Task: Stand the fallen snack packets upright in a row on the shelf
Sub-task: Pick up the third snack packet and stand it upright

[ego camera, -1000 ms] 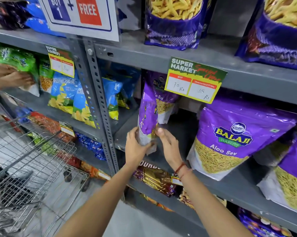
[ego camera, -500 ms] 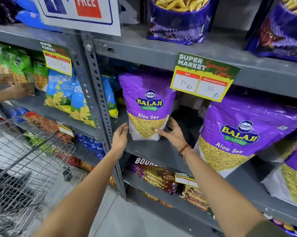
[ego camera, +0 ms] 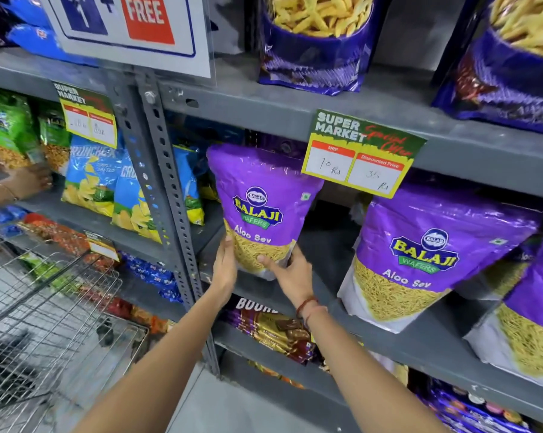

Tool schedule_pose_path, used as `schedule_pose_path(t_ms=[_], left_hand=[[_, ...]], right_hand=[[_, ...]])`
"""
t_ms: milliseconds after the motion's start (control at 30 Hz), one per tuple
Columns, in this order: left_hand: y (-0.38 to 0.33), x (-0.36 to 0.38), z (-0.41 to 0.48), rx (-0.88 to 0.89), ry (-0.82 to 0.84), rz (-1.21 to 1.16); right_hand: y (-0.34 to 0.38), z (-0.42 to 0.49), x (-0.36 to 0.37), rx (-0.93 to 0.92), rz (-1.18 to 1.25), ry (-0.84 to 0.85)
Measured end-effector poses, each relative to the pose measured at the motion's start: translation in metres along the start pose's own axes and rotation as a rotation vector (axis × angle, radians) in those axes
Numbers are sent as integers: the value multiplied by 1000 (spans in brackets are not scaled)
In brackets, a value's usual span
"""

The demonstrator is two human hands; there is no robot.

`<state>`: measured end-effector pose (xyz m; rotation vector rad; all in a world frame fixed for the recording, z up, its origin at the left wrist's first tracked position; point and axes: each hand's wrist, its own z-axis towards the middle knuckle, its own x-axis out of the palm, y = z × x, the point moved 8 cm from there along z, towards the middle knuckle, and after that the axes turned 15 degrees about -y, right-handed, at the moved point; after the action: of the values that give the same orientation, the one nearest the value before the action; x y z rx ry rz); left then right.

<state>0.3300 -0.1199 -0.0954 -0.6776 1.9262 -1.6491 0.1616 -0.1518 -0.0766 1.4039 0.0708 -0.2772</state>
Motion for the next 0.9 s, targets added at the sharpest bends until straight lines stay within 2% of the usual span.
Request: schedule_pose_path(t_ms=[167,267,400,567,800,900], left_hand=[[-21,-1,7,-33,26,-77],[-54,-7,16,-14,-14,-235],[-99,-2,28,16,36,-364],[-113,5,38,-119,35,-543],[-115,9,47,-180,-13,-599],[-112,10,47,-165,-5,-615]], right_hand=[[13,7,-7,22,34,28],[33,15,-18,23,290,3],[69,37,-45,-31,497,-168],[81,56,-60,-61,519,-255],[86,65,-59,-59,534,-300],[90,56,-61,-69,526,-257]])
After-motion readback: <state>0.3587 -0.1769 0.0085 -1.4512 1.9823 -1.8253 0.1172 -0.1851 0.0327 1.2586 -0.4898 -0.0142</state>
